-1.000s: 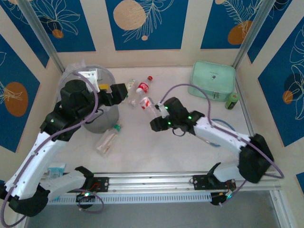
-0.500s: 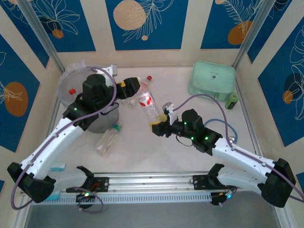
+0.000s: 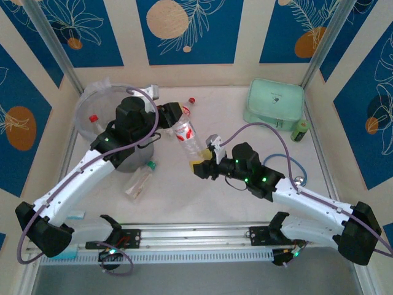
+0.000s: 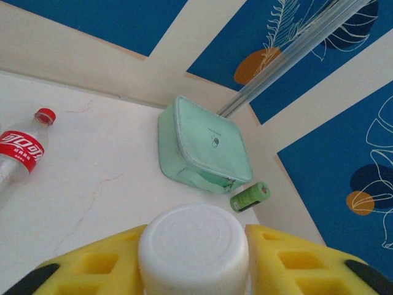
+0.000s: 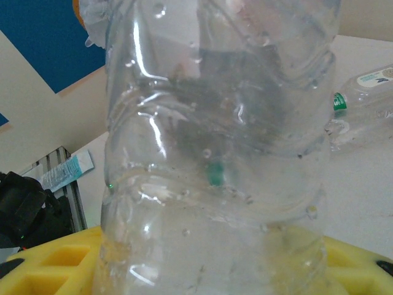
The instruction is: Put the plastic bottles in the bin
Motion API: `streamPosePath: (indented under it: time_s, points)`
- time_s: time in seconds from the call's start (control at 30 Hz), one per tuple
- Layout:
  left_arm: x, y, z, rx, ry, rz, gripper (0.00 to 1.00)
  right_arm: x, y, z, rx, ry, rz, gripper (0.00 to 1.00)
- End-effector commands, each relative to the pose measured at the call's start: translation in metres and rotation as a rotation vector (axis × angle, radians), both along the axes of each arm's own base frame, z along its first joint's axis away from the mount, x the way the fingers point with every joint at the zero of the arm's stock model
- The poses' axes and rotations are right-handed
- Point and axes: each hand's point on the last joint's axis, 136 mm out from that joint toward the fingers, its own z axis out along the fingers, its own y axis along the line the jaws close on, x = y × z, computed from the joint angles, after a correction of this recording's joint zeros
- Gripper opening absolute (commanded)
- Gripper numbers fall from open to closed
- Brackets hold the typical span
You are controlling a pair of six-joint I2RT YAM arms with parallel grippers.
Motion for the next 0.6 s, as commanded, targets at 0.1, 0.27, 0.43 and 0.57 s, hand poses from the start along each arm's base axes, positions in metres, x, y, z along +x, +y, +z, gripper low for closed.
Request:
streamPosePath:
  time_s: [0.1,0.27,0.43,0.57]
  points:
    - [-0.004,0.0,0.015,0.005,-0.053,-0.007,0.26,-0.003,0.011,0.01,0.003,-0.017,0.049,0.55]
    - [-0.002,0.01,0.028,0.039,-0.092,0.029,0.17,-0.001,0.01,0.01,-0.024,-0.011,0.044,0.85]
    - [0.001,0.025,0.05,0.079,-0.143,0.081,0.08,0.003,0.006,0.003,-0.077,0.002,0.021,0.98]
    - [0.007,0.054,0.08,0.115,-0.205,0.159,0.03,0.01,-0.006,-0.001,-0.099,0.015,-0.033,0.99]
